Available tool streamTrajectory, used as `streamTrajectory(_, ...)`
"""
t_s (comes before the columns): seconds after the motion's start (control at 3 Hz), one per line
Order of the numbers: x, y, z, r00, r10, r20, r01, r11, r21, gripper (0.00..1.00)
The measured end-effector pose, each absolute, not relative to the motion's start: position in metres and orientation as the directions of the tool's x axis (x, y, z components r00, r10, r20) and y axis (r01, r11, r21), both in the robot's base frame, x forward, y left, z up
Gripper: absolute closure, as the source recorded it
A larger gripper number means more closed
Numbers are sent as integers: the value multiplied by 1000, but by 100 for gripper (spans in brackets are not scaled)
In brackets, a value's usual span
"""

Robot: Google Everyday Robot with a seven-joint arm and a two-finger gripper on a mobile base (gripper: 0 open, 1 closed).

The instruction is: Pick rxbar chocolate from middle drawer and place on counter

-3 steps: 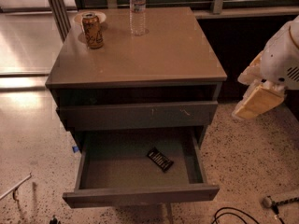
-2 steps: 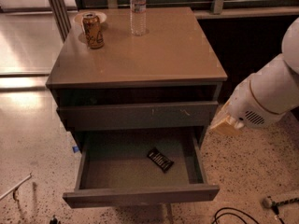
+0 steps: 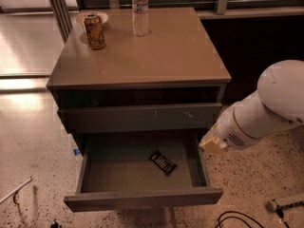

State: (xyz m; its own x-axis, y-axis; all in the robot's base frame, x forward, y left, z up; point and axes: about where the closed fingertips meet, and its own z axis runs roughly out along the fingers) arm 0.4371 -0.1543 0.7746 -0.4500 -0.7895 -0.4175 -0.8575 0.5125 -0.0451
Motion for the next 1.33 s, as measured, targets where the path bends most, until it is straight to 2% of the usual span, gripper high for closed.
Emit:
streamTrajectory(0.33,437,-155,766,-456,-789,-412,-847,526,-69,100)
streamTrajectory(0.67,430,-147,729,-453,-761,-464,-839,540,-67,100)
streamTrajectory(1.0,449,-123,693,-416,-695,-587,-836,546,-54,100)
streamTrajectory(1.33,504,-98,642,-347,-557,-754,-813,579,-53,100)
